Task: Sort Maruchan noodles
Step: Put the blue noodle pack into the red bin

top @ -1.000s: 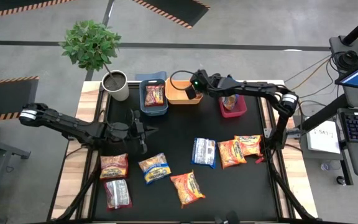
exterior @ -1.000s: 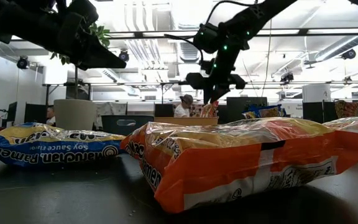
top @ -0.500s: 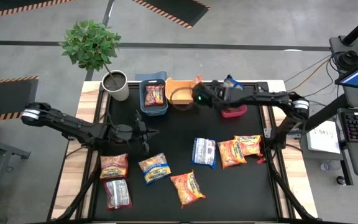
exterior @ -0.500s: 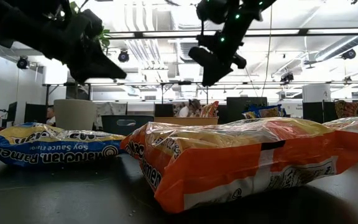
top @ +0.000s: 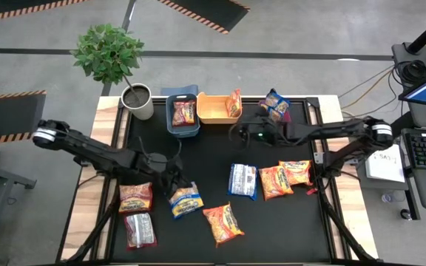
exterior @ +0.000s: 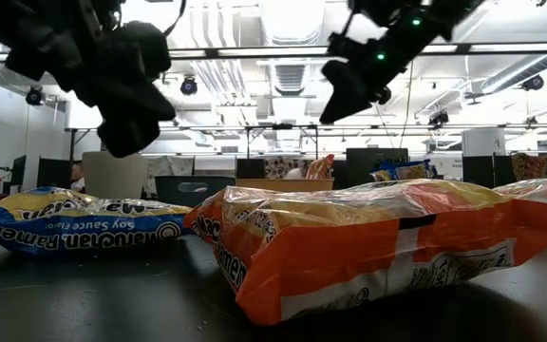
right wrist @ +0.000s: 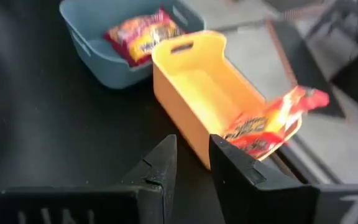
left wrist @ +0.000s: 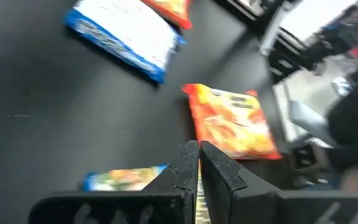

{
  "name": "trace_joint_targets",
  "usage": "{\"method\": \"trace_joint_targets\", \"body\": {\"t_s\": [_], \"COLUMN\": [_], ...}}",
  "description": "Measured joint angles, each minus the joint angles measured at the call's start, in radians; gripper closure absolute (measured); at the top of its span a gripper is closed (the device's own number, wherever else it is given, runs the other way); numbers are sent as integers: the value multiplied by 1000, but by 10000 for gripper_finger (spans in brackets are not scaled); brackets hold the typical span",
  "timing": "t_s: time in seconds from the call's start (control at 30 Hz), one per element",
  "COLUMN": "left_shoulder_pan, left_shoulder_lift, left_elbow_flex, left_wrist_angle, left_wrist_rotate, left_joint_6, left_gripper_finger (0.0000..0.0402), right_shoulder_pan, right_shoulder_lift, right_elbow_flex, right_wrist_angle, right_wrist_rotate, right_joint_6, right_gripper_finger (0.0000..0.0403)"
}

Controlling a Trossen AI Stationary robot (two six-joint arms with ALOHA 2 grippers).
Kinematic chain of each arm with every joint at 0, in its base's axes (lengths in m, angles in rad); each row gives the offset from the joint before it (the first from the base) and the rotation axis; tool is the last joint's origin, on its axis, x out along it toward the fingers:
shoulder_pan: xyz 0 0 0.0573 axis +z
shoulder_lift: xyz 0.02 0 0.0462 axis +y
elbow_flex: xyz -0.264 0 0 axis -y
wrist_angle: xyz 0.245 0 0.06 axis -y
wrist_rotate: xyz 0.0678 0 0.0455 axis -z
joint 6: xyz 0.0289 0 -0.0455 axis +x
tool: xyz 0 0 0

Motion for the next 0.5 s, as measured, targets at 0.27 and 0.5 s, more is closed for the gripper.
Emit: {"method": "trace_joint_targets", "body": {"t_s": [0.27,0.5], "left_shoulder_pan": [-62,-89], "left_shoulder_lift": [86,152], "left_elbow_flex": [172,311], "left_wrist_angle": [-271,-525], "left_wrist_rotate": [1,2], "left_joint_6": [-20,11], "left_gripper_finger": [402,399], "right_shoulder_pan": [-2,-3], "right_shoulder_lift": [-140,-190], "right_elbow_flex": [-198,-251], "right_wrist_angle": [329,374], "right_wrist_rotate": [-129,-159], "right_joint_6": [-189,-213], "right_gripper_finger": [328,328]}}
